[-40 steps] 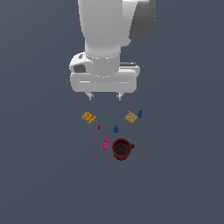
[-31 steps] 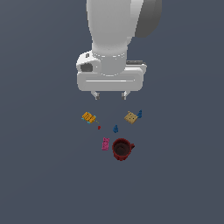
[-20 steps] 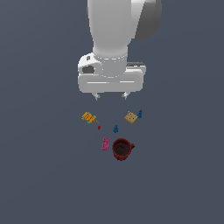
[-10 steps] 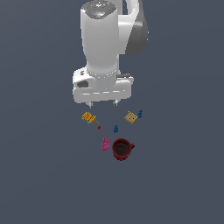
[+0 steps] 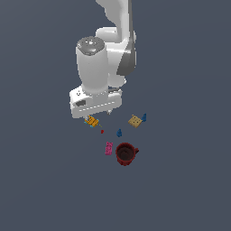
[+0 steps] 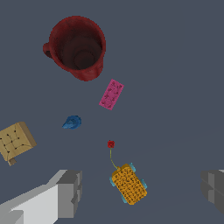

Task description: Pick up a designated object from a clutter of objects.

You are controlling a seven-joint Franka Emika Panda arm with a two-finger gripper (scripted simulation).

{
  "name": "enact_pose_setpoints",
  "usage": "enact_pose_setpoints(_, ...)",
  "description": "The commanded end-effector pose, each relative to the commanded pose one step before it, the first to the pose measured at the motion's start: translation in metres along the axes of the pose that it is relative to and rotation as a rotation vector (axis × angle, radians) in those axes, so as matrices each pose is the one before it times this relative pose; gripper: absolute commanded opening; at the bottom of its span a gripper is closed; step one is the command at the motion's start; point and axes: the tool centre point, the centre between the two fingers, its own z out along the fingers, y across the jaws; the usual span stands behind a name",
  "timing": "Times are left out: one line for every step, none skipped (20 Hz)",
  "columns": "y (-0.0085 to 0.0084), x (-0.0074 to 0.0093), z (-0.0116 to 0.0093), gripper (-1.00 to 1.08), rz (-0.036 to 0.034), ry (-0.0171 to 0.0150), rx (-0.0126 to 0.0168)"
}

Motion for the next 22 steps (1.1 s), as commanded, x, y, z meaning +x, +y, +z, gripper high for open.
enact_pose_setpoints(0.00533, -0.00954, 0.01756, 1.0, -0.06219, -0.00396, -0.00212)
enact_pose_setpoints(0.00149, -0.00394, 0.00682, 1.0, -0.02444, -0.00126, -0.00004)
enact_pose_setpoints(0.00122, -0.004, 0.00674, 1.0, -0.02455, -0.00104, 0.00024)
enact_pose_setpoints(0.00094, -0.00405, 0.00666, 1.0, -0.02464, -0.00079, 0.00051)
enact_pose_setpoints(0.00066, -0.00408, 0.00657, 1.0, -0.02474, -0.00052, 0.00076)
enact_pose_setpoints(0.00038, -0.00409, 0.00648, 1.0, -0.02482, -0.00024, 0.001)
enact_pose_setpoints(0.00011, -0.00409, 0.00639, 1.0, -0.0249, 0.00006, 0.00122)
enact_pose_setpoints(-0.00016, -0.00408, 0.00629, 1.0, -0.02496, 0.00038, 0.00143)
enact_pose_setpoints(-0.00043, -0.00406, 0.00619, 1.0, -0.02502, 0.00071, 0.00161)
enact_pose_setpoints(-0.0007, -0.00401, 0.00608, 1.0, -0.02508, 0.00106, 0.00178)
enact_pose_setpoints(-0.00096, -0.00395, 0.00597, 1.0, -0.02513, 0.00142, 0.00192)
enact_pose_setpoints(-0.00122, -0.00388, 0.00586, 1.0, -0.02516, 0.00179, 0.00204)
enact_pose_setpoints(-0.00146, -0.00377, 0.00571, 1.0, -0.02504, 0.00216, 0.00212)
enact_pose_setpoints(-0.00162, -0.00351, 0.00534, 1.0, -0.02393, 0.00242, 0.00209)
enact_pose_setpoints(-0.00173, -0.00323, 0.00496, 1.0, -0.02265, 0.00262, 0.00202)
enact_pose_setpoints(-0.00181, -0.00295, 0.00458, 1.0, -0.02137, 0.00277, 0.00193)
enact_pose_setpoints(-0.00184, -0.00269, 0.00422, 1.0, -0.02007, 0.00287, 0.00182)
enact_pose_setpoints(-0.00185, -0.00243, 0.00387, 1.0, -0.01879, 0.00292, 0.00169)
enact_pose_setpoints(-0.00183, -0.00219, 0.00354, 1.0, -0.01748, 0.00293, 0.00156)
enact_pose_setpoints(-0.00178, -0.00196, 0.00322, 1.0, -0.01618, 0.00289, 0.00142)
enact_pose_setpoints(-0.00171, -0.00174, 0.00292, 1.0, -0.01489, 0.00281, 0.00128)
enact_pose_setpoints(-0.00162, -0.00154, 0.00262, 1.0, -0.01357, 0.00269, 0.00115)
